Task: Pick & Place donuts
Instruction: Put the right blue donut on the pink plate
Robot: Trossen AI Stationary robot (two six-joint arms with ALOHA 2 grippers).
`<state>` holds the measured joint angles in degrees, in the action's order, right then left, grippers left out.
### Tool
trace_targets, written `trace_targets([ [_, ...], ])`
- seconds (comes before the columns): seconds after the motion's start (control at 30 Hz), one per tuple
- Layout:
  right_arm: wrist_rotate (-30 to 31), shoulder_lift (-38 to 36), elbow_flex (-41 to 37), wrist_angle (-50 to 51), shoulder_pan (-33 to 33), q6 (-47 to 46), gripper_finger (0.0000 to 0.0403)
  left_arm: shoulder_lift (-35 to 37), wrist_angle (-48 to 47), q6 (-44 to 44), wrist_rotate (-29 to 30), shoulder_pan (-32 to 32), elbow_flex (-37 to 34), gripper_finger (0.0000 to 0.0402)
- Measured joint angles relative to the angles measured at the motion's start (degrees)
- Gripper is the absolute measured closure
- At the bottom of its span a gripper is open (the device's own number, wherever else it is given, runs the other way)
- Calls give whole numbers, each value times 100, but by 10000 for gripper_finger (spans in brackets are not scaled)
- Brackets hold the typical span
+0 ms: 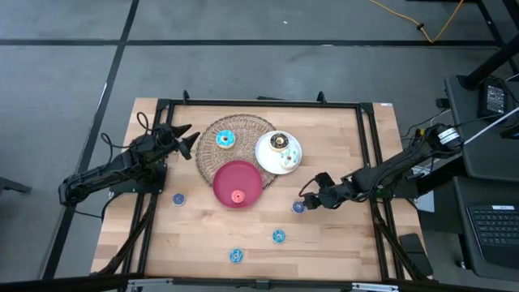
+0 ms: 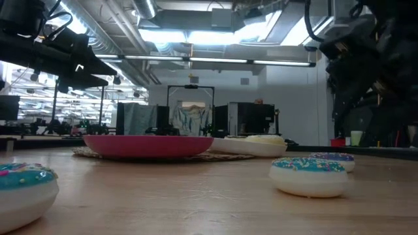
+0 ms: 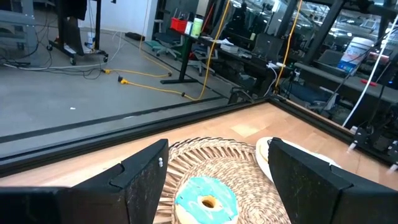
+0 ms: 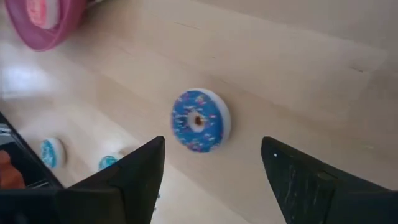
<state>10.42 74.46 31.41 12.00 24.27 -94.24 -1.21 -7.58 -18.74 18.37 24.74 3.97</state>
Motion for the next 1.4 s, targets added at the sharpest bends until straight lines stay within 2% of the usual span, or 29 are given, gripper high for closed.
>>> trace_targets([
  [0.4, -199, 605, -72, -841, -18, 302, 135, 0, 2, 0, 0, 0, -2, 135],
  [0.93, -300, 991, -17, -1143, -92, 381, 137, 0, 1, 0, 0, 0, -2, 135],
  [1.07, -300, 992, -17, -1137, -92, 379, 160, -1, 1, 0, 0, 0, 0, 135],
  [1.4, -300, 992, -17, -1122, -90, 366, 254, 0, 1, 0, 0, 1, -1, 135],
])
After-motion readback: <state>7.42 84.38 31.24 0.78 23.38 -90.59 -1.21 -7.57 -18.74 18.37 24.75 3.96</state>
